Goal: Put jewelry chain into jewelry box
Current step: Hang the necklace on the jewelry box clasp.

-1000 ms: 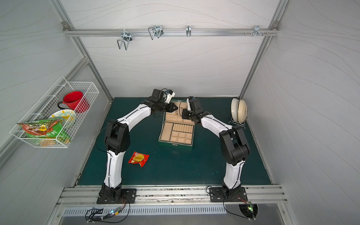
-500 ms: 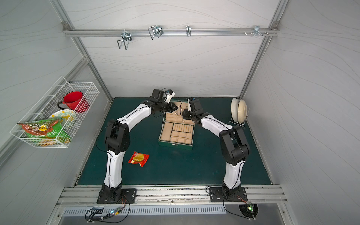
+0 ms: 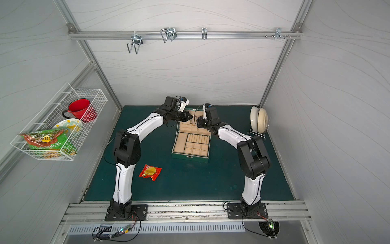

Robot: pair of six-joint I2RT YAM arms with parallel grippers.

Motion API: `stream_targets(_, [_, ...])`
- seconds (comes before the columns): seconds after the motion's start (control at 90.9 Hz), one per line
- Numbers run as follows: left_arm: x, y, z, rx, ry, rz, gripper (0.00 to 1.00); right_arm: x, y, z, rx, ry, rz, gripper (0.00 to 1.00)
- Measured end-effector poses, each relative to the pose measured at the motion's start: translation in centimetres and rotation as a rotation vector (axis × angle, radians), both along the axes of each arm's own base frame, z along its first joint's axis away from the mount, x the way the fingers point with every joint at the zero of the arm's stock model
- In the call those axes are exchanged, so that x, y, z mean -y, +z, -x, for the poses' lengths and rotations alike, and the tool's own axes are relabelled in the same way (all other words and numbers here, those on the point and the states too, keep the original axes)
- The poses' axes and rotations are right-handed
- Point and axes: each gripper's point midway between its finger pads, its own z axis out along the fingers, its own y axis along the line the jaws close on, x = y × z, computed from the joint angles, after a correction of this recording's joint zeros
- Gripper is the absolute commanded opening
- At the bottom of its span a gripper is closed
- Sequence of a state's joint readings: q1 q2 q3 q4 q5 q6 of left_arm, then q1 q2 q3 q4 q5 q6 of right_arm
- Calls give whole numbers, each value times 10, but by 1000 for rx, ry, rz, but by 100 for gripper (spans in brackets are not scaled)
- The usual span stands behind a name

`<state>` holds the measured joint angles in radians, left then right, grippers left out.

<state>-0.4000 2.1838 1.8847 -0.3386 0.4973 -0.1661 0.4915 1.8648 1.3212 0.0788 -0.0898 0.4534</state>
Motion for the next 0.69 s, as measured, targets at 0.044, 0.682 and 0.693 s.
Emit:
stream_targets(0.044, [0, 0, 0, 0, 0, 0, 0, -1, -2, -2, 0, -2, -4, 19])
stream_targets(0.682, [-1, -5, -2, 8, 1, 6, 23, -1, -1, -16, 14, -71, -98, 14])
stream_targets(0.693, [-1, -6, -1, 6, 2, 7, 24, 0, -2, -16, 12, -73, -97, 14])
